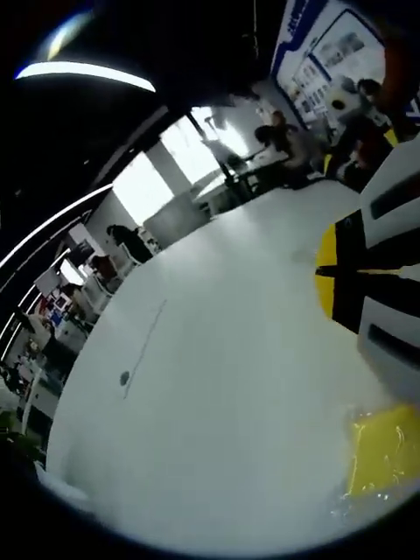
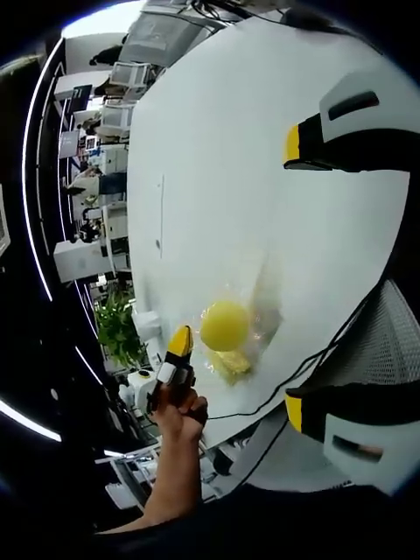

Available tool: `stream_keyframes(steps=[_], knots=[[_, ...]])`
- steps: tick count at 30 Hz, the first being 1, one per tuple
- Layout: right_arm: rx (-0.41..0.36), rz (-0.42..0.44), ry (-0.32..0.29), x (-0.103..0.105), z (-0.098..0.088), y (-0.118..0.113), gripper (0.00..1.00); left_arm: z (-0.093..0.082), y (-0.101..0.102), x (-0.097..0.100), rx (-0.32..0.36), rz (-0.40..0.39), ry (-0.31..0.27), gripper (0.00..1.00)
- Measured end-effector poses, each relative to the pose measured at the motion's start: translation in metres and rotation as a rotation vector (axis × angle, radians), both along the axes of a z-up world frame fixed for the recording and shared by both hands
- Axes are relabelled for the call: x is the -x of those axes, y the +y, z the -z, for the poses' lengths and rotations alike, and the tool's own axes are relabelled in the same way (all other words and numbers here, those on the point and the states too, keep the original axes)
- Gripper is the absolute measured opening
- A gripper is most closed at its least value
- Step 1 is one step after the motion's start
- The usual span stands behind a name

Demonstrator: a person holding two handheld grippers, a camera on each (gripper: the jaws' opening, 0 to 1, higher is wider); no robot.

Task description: Compare the silicone blocks by pressing each to a similar depth, holding the contact briefly, and releasing to observe deformation and rebound differences across the visible hardness samples.

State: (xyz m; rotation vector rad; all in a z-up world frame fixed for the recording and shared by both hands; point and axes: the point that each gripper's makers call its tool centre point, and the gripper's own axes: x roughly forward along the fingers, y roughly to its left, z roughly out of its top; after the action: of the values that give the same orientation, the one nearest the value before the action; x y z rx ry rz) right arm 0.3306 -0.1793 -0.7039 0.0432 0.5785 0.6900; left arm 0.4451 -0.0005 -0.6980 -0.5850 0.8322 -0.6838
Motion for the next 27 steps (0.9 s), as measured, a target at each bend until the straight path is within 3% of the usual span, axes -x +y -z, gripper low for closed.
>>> stream_keyframes(steps=[7,27], knots=[[-0.002,-0.008,-0.004,-0.001,-0.002,0.004,0.96,-0.011,0.003,-0.003,-0.022,0.010,-0.046,0.00],[-0.016,0.001,-0.042,-0.005,-0.020,0.006,0.96,-0.073,0.004,-0.006,-0.009,0.053,-0.224,0.00]])
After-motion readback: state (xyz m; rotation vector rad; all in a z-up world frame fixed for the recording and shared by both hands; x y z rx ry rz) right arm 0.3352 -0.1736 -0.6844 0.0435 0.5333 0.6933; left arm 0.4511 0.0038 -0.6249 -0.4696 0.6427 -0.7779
